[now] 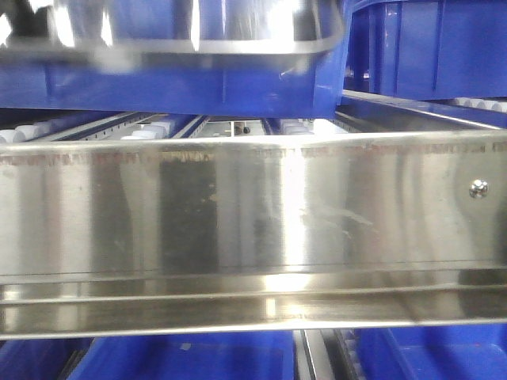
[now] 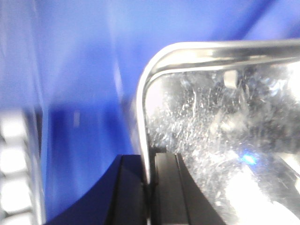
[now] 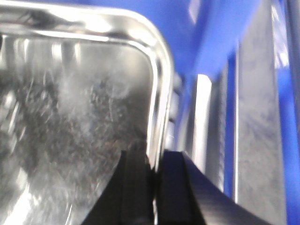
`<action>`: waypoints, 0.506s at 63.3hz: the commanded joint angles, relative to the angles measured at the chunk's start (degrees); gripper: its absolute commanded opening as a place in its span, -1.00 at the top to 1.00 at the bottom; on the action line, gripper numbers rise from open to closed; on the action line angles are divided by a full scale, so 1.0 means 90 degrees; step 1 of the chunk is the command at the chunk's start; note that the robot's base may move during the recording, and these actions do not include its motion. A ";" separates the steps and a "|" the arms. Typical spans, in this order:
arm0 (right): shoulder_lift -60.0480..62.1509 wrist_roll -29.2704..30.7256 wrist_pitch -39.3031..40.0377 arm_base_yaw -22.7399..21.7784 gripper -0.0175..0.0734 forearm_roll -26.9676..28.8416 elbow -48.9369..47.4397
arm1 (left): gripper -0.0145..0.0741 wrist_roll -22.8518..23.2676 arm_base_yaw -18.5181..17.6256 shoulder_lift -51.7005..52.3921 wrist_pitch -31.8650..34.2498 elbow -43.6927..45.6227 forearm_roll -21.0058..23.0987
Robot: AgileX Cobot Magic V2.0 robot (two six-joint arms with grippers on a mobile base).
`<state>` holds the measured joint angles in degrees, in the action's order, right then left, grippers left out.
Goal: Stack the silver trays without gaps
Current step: 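Lift the silver tray up off the rack with both grippers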
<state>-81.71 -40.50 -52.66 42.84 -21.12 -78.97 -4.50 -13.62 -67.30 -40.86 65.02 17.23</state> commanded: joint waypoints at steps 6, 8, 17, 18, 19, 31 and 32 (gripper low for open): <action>0.0423 -0.0352 0.0113 0.0368 0.78 -0.1119 -0.0031 | 0.71 -0.0093 -0.0039 0.0714 0.0779 0.0033 0.0048; 0.0495 -0.0483 0.0142 0.0432 0.78 -0.1273 -0.0031 | 0.71 -0.0093 -0.0039 0.0794 0.0847 0.0033 0.0048; 0.0650 -0.0868 0.0389 0.0747 0.78 -0.1965 -0.0031 | 0.71 -0.0093 -0.0039 0.1057 0.0889 0.0033 0.0048; 0.0667 -0.0928 0.0392 0.0808 0.78 -0.2060 -0.0031 | 0.71 -0.0093 -0.0039 0.1078 0.0889 0.0033 0.0048; 0.0677 -0.1000 0.0407 0.0830 0.78 -0.2107 -0.0031 | 0.71 -0.0093 -0.0039 0.1097 0.0889 0.0033 0.0048; 0.0735 -0.1648 0.0405 0.1467 0.78 -0.3522 -0.0031 | 0.71 -0.0093 -0.0039 0.1330 0.1055 0.0033 -0.0118; 0.0735 -0.1703 0.0405 0.1516 0.78 -0.3627 -0.0031 | 0.71 -0.0093 -0.0039 0.1351 0.1101 0.0033 -0.0118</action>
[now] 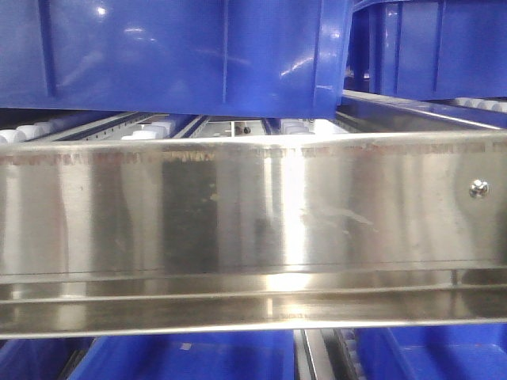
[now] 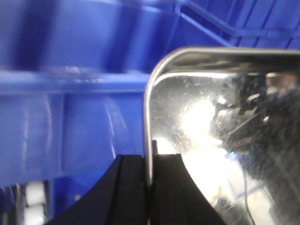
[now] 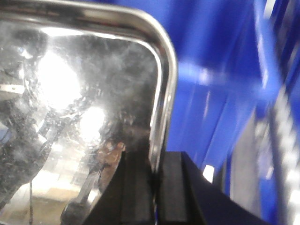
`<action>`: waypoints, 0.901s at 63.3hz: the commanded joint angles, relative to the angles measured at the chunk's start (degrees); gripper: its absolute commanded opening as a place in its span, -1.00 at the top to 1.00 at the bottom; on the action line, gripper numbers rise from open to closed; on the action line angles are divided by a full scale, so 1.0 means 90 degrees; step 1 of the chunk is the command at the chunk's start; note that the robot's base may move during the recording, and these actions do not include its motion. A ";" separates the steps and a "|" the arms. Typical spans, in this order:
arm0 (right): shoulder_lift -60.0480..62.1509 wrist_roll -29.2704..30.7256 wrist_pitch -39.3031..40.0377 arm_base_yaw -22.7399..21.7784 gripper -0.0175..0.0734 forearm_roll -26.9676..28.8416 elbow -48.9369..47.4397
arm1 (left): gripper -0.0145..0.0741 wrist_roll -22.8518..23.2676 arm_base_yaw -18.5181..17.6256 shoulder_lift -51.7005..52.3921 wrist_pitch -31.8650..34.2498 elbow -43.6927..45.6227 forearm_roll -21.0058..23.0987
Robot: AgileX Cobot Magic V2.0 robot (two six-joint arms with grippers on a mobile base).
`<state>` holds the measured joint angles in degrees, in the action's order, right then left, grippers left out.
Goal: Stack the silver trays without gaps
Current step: 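Lift the silver tray up off the rack with both grippers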
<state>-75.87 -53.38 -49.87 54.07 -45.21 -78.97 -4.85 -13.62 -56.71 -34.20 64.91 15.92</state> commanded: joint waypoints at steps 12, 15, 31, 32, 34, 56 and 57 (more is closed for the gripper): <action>0.0087 -0.0723 0.0502 0.0621 0.78 -0.2164 -0.0031 | 0.71 -0.0085 -0.0039 0.0277 0.1042 0.0045 -0.0330; 0.0087 -0.0834 0.0631 0.0621 0.78 -0.2337 -0.0031 | 0.71 -0.0102 -0.0039 0.0277 0.1258 0.0045 -0.0482; 0.0140 -0.0963 0.1221 0.0621 0.78 -0.2784 -0.0031 | 0.71 -0.0102 -0.0039 0.0277 0.1996 -0.0034 -0.0511; 0.0140 -0.0963 0.1221 0.0621 0.78 -0.2819 -0.0031 | 0.71 -0.0102 -0.0039 0.0277 0.2035 -0.0034 -0.0511; 0.0140 -0.0963 0.1221 0.0621 0.78 -0.2891 -0.0031 | 0.71 -0.0102 -0.0039 0.0277 0.2117 -0.0034 -0.0511; 0.0435 -0.1248 0.1852 0.0283 0.79 -0.2754 -0.0031 | 0.71 -0.0106 -0.0309 0.0277 0.2555 -0.0418 -0.0511; 0.0455 -0.1248 0.1904 0.0228 0.79 -0.2721 -0.0031 | 0.71 -0.0106 -0.0377 0.0277 0.2588 -0.0445 -0.0511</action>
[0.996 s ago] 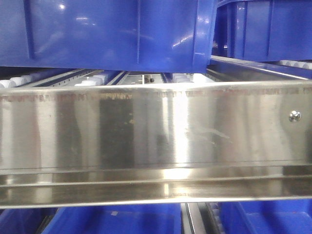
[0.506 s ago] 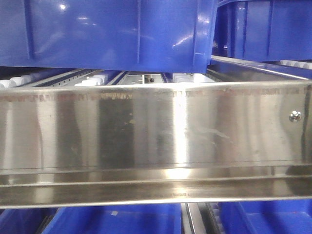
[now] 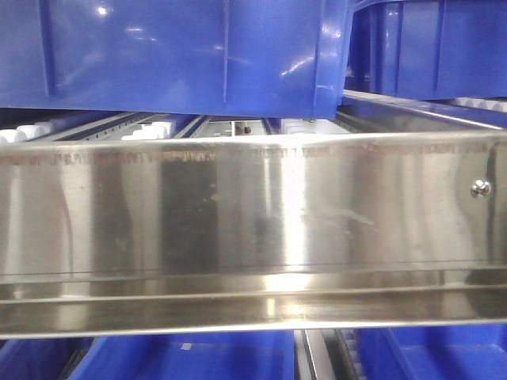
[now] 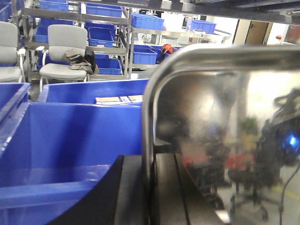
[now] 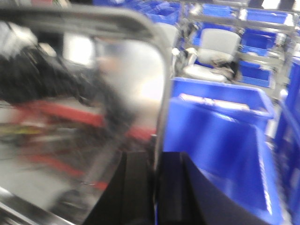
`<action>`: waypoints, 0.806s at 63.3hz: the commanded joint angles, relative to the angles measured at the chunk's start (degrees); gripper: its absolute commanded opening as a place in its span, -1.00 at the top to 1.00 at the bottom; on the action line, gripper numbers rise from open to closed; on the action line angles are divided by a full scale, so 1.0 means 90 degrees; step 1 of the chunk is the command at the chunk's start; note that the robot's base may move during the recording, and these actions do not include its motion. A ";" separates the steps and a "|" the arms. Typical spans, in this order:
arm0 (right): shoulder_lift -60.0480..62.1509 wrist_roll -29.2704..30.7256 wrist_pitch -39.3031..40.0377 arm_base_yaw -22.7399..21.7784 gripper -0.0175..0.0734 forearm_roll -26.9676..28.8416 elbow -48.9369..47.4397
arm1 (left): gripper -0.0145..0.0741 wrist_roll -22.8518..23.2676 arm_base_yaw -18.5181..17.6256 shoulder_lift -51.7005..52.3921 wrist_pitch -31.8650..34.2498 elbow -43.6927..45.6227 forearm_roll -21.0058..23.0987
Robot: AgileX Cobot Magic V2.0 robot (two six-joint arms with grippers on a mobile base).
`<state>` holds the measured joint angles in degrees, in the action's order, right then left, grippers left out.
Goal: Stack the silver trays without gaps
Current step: 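Lift the silver tray up off the rack with both grippers, then hold the silver tray raised in both grippers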
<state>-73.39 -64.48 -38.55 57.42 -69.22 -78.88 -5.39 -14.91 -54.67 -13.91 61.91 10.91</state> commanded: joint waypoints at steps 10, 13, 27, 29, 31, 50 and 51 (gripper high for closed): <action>0.0357 -0.0015 0.0783 -0.0621 0.79 0.0560 -0.0041 | 0.71 -0.0056 -0.0719 0.0051 0.0865 -0.0305 -0.0070; 0.0378 -0.0015 0.0839 -0.0714 0.79 0.0561 -0.0016 | 0.71 -0.0056 -0.0841 0.0051 0.1045 -0.0313 -0.0173; 0.0452 -0.0015 0.1083 -0.0855 0.79 0.0677 0.0009 | 0.71 -0.0056 -0.0905 0.0051 0.1330 -0.0313 -0.0226; 0.0452 -0.0015 0.1111 -0.0855 0.79 0.0677 0.0019 | 0.71 -0.0056 -0.0905 0.0051 0.1330 -0.0313 -0.0226; 0.0452 -0.0015 0.1169 -0.0855 0.79 0.0687 0.0019 | 0.71 -0.0056 -0.0905 0.0051 0.1330 -0.0313 -0.0226; 0.0452 -0.0015 0.0967 -0.0855 0.79 0.0687 0.0019 | 0.71 -0.0056 -0.0904 0.0051 0.1305 -0.0313 -0.0226; 0.0452 -0.0015 0.0927 -0.0855 0.79 0.0687 0.0019 | 0.71 -0.0056 -0.0904 0.0051 0.1305 -0.0313 -0.0226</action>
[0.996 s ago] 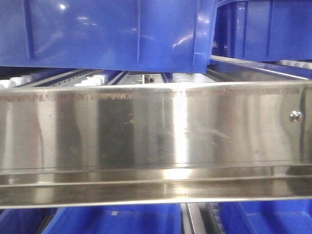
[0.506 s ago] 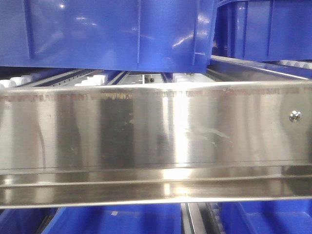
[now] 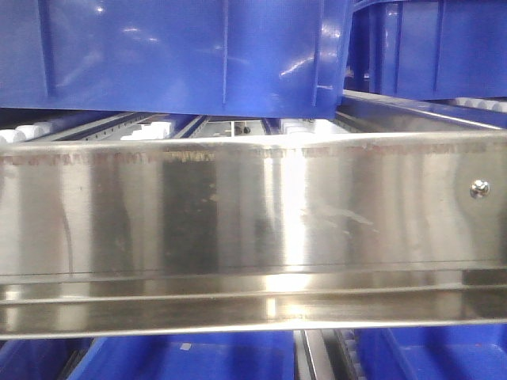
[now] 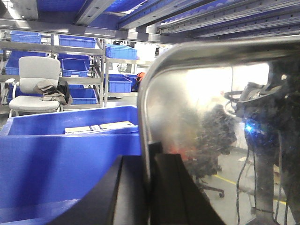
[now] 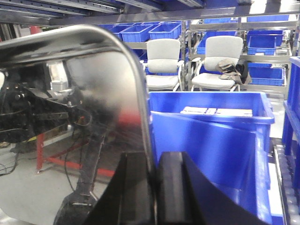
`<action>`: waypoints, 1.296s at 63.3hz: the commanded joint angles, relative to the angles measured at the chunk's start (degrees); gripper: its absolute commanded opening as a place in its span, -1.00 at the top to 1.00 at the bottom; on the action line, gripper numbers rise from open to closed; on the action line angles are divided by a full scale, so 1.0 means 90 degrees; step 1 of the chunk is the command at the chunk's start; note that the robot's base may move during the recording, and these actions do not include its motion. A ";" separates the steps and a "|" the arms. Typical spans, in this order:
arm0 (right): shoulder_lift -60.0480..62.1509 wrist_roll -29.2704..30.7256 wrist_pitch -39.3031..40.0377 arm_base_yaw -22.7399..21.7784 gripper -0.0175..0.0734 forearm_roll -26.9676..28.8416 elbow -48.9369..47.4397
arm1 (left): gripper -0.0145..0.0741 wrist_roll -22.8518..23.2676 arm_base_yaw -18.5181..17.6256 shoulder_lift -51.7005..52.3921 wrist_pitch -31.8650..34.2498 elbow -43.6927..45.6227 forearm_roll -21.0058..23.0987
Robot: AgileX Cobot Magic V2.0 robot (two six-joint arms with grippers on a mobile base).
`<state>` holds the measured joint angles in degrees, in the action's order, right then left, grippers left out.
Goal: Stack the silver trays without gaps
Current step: 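Hold the silver tray raised in both grippers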
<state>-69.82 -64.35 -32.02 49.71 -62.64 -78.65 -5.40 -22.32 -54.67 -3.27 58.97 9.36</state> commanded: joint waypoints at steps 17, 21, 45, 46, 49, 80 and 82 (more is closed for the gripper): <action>0.0055 -0.0030 -0.0109 0.0002 0.79 -0.0044 -0.0005 | 0.71 -0.0056 -0.0080 0.0051 0.0123 0.0013 -0.0054; 0.0055 -0.0030 -0.0109 0.0002 0.79 -0.0044 -0.0005 | 0.71 -0.0056 -0.0080 0.0051 0.0123 0.0013 -0.0054; 0.0055 -0.0030 -0.0029 0.0002 0.79 -0.0044 -0.0005 | 0.71 -0.0056 -0.0080 0.0051 0.0123 0.0013 -0.0054; 0.0055 -0.0030 -0.0014 0.0002 0.79 -0.0044 -0.0005 | 0.71 -0.0056 -0.0080 0.0051 0.0123 0.0013 -0.0054; 0.0055 -0.0030 0.0015 0.0002 0.79 -0.0044 -0.0005 | 0.71 -0.0056 -0.0080 0.0051 0.0123 0.0013 -0.0054; 0.0055 -0.0030 0.0374 0.0002 0.79 -0.0044 -0.0005 | 0.71 -0.0056 -0.0080 0.0051 0.0123 0.0013 -0.0054; 0.0055 -0.0030 0.0404 0.0002 0.79 -0.0044 -0.0005 | 0.71 -0.0056 -0.0080 0.0051 0.0123 0.0013 -0.0054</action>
<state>-69.74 -64.35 -32.78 49.71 -62.02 -78.57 -5.40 -22.32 -54.67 -3.49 58.94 9.36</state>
